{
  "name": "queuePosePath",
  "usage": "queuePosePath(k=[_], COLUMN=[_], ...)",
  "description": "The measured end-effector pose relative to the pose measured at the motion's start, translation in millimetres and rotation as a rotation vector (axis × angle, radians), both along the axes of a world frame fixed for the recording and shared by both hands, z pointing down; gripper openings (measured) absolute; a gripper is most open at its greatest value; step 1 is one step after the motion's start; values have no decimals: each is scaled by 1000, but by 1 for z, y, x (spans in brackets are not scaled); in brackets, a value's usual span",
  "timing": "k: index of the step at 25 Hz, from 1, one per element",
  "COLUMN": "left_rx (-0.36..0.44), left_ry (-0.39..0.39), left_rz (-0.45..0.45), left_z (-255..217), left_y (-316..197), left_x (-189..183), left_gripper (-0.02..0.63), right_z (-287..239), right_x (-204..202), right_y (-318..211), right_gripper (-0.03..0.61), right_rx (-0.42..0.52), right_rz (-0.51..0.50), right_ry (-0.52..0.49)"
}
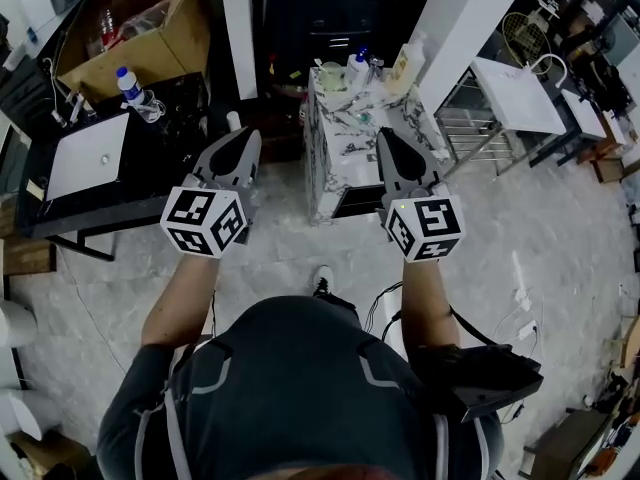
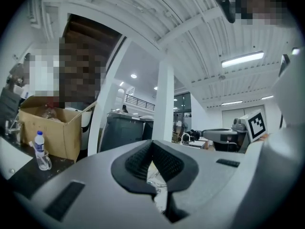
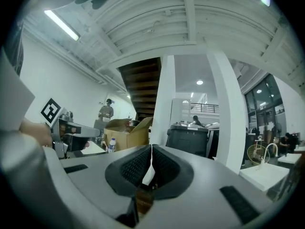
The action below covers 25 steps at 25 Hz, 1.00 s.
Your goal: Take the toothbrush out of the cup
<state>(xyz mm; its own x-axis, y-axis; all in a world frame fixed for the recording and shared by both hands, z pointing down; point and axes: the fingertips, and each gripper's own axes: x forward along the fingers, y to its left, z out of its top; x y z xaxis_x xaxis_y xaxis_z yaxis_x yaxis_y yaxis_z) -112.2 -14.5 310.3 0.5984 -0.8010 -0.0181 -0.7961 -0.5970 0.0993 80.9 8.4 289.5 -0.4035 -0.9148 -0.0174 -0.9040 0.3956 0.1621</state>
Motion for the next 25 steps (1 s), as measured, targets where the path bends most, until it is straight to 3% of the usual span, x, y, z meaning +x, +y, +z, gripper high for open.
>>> queuePosePath(k=[6, 14, 19, 25], left_rx=[-41, -51, -71, -91], left_ry=[-10, -71, -90, -78], left_rz=[-20, 2, 13, 37], left_z=[10, 19, 27, 36], left_y=[-62, -105, -135, -174], left_x=[52, 107, 125, 122], left_gripper=[9, 9, 9, 9], right_z=[4, 15, 29, 37], right_x=[42, 89, 100, 91], right_y=[-62, -116, -149, -184], right_gripper=[29, 31, 31, 31], right_rx=[0, -17, -38, -56], right_rz=[-60, -124, -133, -123], right_ry=[6, -6, -32, -20])
